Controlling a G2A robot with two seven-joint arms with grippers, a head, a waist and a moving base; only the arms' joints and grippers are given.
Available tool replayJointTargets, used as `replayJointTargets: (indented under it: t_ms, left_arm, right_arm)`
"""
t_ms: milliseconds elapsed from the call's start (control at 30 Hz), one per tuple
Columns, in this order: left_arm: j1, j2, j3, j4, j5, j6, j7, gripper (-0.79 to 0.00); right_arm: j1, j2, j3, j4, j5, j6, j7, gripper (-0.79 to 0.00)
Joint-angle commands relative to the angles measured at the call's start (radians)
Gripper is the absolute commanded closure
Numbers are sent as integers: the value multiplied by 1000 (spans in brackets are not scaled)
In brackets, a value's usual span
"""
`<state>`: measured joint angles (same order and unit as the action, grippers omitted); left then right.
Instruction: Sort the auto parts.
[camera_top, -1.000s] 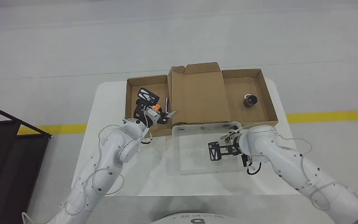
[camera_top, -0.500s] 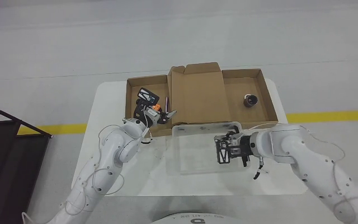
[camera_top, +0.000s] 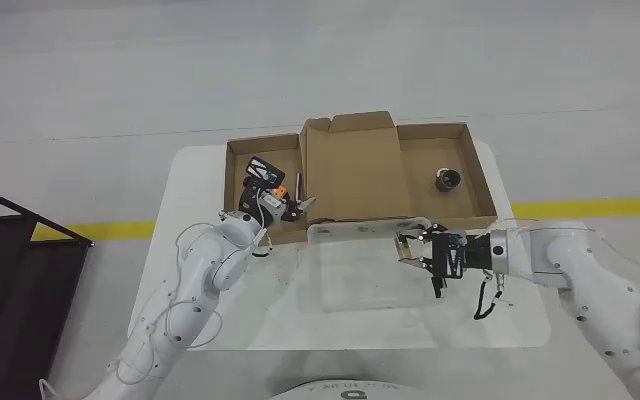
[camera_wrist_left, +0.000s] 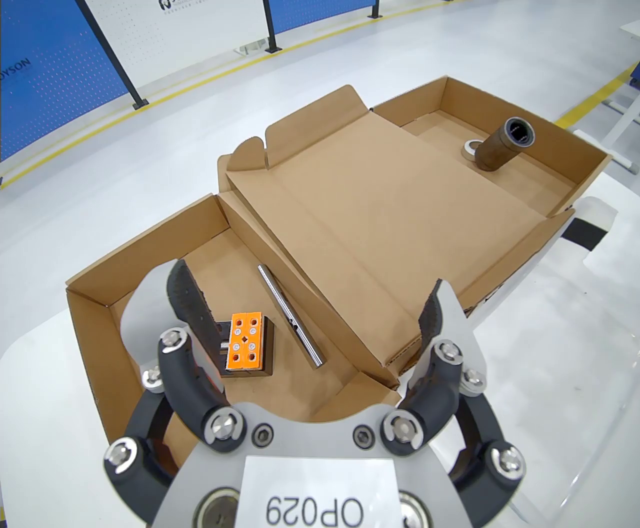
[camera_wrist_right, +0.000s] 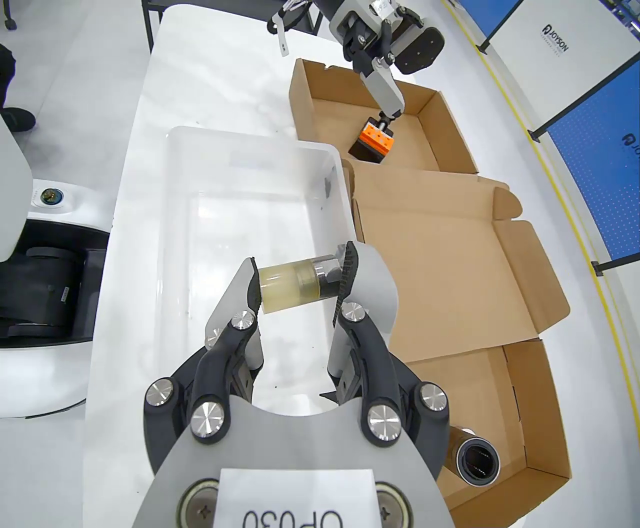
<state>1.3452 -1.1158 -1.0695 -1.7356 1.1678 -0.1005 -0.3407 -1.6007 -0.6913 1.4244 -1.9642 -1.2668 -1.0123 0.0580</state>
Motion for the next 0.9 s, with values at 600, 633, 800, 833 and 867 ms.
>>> replayJointTargets:
  t_ms: [600, 633, 800, 833, 867]
  left_arm:
    - [0, 0, 0, 0, 0, 0, 0, -785]
    - [0, 0, 0, 0, 0, 0, 0, -785]
    - [0, 0, 0, 0, 0, 0, 0, -785]
    - [0, 0, 0, 0, 0, 0, 0, -785]
    - [0, 0, 0, 0, 0, 0, 0, -785]
  right_arm:
    - [76, -13, 32, 143, 211, 93, -35, 0]
    - [95, -16, 24, 160, 240, 100, -23, 0]
    - [215, -32, -39, 263, 383, 162, 58, 0]
    - [240, -37, -54, 289, 412, 181, 74, 0]
    - [266, -41, -71, 310, 434, 196, 94, 0]
